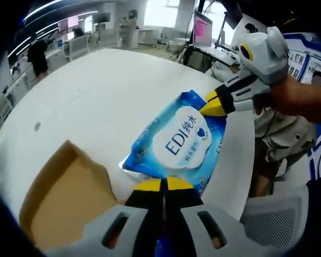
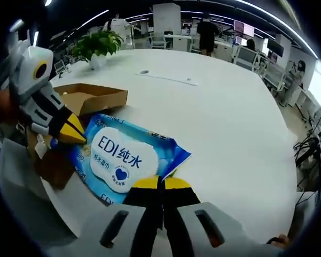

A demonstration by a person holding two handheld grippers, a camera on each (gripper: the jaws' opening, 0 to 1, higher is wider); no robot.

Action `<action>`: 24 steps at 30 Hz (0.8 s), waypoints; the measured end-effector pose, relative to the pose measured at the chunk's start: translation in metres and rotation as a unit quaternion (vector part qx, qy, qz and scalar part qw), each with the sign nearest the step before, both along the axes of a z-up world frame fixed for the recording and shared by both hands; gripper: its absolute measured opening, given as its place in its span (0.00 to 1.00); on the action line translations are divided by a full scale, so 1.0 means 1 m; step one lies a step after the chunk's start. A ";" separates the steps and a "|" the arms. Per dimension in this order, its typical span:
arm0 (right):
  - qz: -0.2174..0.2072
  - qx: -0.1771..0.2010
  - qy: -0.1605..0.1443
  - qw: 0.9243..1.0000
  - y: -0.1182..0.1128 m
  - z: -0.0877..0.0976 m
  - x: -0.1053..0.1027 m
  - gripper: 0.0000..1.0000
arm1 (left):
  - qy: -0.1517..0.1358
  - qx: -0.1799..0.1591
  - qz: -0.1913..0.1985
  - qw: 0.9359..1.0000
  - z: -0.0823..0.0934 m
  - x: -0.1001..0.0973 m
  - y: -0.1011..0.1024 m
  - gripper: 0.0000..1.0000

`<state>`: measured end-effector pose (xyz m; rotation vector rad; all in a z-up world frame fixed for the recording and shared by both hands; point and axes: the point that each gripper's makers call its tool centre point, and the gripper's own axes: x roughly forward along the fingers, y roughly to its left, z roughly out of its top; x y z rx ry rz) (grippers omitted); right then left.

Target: Operate the shoe box by opening the lid, removing the specified soft item, and placing it in the target area until the item is outside and the box remains undamaged.

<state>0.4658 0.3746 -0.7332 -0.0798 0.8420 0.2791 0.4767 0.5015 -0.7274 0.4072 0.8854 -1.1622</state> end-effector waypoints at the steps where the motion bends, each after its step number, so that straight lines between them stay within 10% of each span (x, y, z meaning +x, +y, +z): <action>1: 0.000 0.001 0.000 1.000 0.000 -0.001 0.000 0.00 | 0.000 0.005 -0.001 1.000 -0.002 0.001 0.000 0.00; 24: -0.022 0.038 0.029 0.999 -0.004 -0.037 0.002 0.00 | 0.007 0.024 0.003 1.000 -0.022 0.005 -0.003 0.00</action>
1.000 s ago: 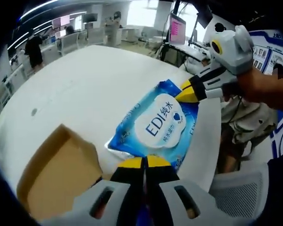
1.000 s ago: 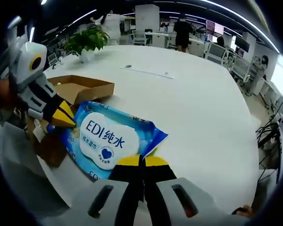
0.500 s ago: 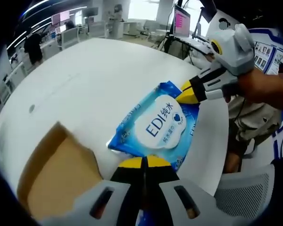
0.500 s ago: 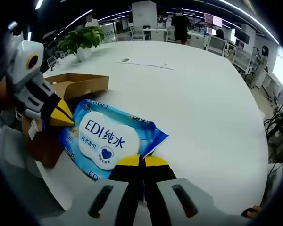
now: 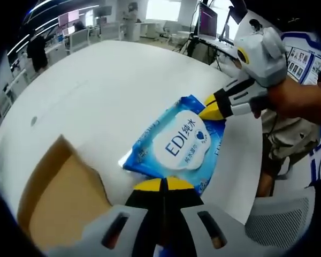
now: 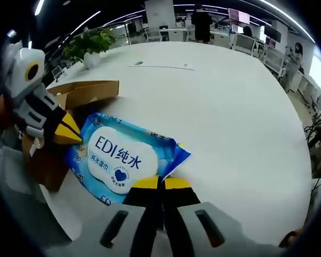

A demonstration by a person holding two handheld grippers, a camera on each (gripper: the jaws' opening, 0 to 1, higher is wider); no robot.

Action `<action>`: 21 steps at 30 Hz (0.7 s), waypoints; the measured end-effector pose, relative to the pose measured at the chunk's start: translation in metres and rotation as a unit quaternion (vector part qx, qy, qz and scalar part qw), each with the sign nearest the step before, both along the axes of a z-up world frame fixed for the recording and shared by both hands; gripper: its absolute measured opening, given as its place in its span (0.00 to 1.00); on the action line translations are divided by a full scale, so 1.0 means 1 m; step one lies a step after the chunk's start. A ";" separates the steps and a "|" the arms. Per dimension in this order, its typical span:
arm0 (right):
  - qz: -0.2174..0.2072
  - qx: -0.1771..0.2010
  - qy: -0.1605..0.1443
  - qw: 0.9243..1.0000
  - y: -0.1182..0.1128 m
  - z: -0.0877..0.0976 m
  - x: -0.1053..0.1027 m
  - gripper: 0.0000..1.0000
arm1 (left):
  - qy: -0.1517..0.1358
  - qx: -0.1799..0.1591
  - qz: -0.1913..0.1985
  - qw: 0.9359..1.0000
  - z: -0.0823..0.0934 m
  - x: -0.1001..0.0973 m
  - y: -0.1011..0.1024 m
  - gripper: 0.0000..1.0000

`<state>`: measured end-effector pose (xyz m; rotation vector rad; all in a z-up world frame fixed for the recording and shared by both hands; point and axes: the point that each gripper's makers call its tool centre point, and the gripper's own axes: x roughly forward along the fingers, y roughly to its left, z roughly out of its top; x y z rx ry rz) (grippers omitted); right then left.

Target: Operate the shoe box by opening the lid, removing the specified soft item, and placing it in the target area until the item is outside and the box remains undamaged.

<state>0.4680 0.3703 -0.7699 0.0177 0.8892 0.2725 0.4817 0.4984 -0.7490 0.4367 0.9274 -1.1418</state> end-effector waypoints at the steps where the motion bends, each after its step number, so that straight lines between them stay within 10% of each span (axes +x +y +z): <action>1: -0.001 -0.001 -0.002 1.000 -0.001 0.000 0.000 0.00 | 0.001 -0.001 0.001 1.000 0.000 0.000 0.000 0.00; 21: -0.019 0.006 -0.025 0.999 -0.003 0.014 -0.002 0.21 | -0.004 -0.021 0.020 1.000 0.021 -0.002 0.006 0.07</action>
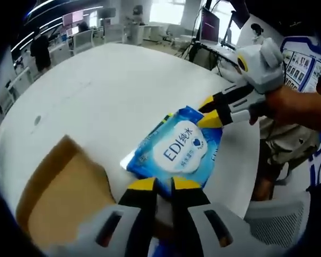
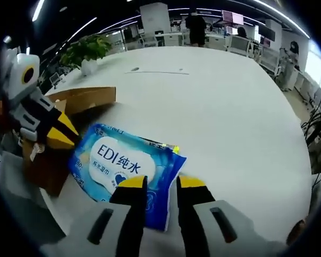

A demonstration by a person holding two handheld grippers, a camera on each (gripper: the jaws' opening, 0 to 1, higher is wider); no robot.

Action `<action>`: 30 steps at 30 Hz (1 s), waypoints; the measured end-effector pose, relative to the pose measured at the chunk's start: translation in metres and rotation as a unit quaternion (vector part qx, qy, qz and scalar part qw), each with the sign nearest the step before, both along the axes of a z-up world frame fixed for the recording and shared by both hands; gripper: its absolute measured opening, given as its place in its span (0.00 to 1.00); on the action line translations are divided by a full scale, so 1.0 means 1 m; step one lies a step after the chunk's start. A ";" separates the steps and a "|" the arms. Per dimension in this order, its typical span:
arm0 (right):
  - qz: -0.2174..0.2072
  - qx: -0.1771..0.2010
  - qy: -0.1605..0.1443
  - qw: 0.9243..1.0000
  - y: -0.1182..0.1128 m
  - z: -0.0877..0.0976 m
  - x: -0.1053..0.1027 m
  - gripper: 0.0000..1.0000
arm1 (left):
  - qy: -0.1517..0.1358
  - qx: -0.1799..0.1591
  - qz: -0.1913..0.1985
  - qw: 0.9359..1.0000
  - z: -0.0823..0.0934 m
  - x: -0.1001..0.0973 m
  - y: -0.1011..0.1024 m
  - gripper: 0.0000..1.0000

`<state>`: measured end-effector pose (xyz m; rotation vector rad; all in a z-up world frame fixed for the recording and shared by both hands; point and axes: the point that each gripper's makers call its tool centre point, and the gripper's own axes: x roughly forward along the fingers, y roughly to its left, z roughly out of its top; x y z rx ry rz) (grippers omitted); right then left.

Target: Operate the shoe box by opening the lid, removing the specified soft item, and placing it in the target area until the item is outside and the box remains undamaged.

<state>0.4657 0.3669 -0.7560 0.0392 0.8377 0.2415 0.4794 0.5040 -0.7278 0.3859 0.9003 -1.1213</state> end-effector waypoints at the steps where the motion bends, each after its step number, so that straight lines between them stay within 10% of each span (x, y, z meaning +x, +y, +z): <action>1: -0.001 0.000 -0.003 1.000 0.000 0.002 -0.001 0.20 | 0.000 -0.002 0.001 1.000 0.002 0.000 0.000 0.08; 30: 0.017 -0.033 -0.051 0.998 0.046 0.069 -0.023 0.17 | -0.030 -0.041 0.040 0.998 0.046 -0.019 0.062 0.09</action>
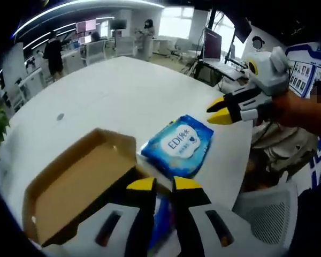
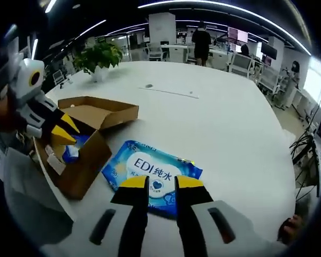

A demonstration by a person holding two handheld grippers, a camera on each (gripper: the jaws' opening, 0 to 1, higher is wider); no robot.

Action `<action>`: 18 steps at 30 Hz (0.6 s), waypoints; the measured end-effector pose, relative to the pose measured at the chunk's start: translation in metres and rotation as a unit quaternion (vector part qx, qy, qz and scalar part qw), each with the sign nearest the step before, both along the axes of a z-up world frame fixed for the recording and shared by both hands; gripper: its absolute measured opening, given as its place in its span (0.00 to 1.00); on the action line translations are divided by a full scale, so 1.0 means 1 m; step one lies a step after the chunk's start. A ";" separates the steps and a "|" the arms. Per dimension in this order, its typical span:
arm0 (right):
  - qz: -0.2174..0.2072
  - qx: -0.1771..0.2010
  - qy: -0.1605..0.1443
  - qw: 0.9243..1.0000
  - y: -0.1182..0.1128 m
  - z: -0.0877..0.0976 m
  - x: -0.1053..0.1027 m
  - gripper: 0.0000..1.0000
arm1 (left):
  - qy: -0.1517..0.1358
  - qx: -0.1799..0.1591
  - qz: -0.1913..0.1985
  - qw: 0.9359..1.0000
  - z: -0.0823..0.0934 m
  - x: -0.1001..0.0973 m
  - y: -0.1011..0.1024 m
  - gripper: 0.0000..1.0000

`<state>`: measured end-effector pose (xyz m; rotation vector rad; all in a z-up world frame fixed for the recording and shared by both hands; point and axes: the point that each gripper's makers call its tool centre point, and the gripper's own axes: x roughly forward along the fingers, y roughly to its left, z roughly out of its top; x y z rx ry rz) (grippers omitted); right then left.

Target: Operate the shoe box by opening the lid, removing the specified soft item, and placing it in the target area until the item is outside and the box remains undamaged.

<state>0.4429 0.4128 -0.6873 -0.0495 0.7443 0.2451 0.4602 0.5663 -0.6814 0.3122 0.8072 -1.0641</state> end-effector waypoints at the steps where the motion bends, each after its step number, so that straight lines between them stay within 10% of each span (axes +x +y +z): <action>1: 0.001 0.000 0.000 1.000 0.003 0.001 -0.001 0.17 | 0.000 0.000 0.001 1.000 0.001 -0.001 0.002 0.09; 18: 0.028 -0.003 -0.011 1.000 0.053 0.019 -0.007 0.16 | -0.009 0.003 0.043 0.999 0.004 -0.003 0.057 0.08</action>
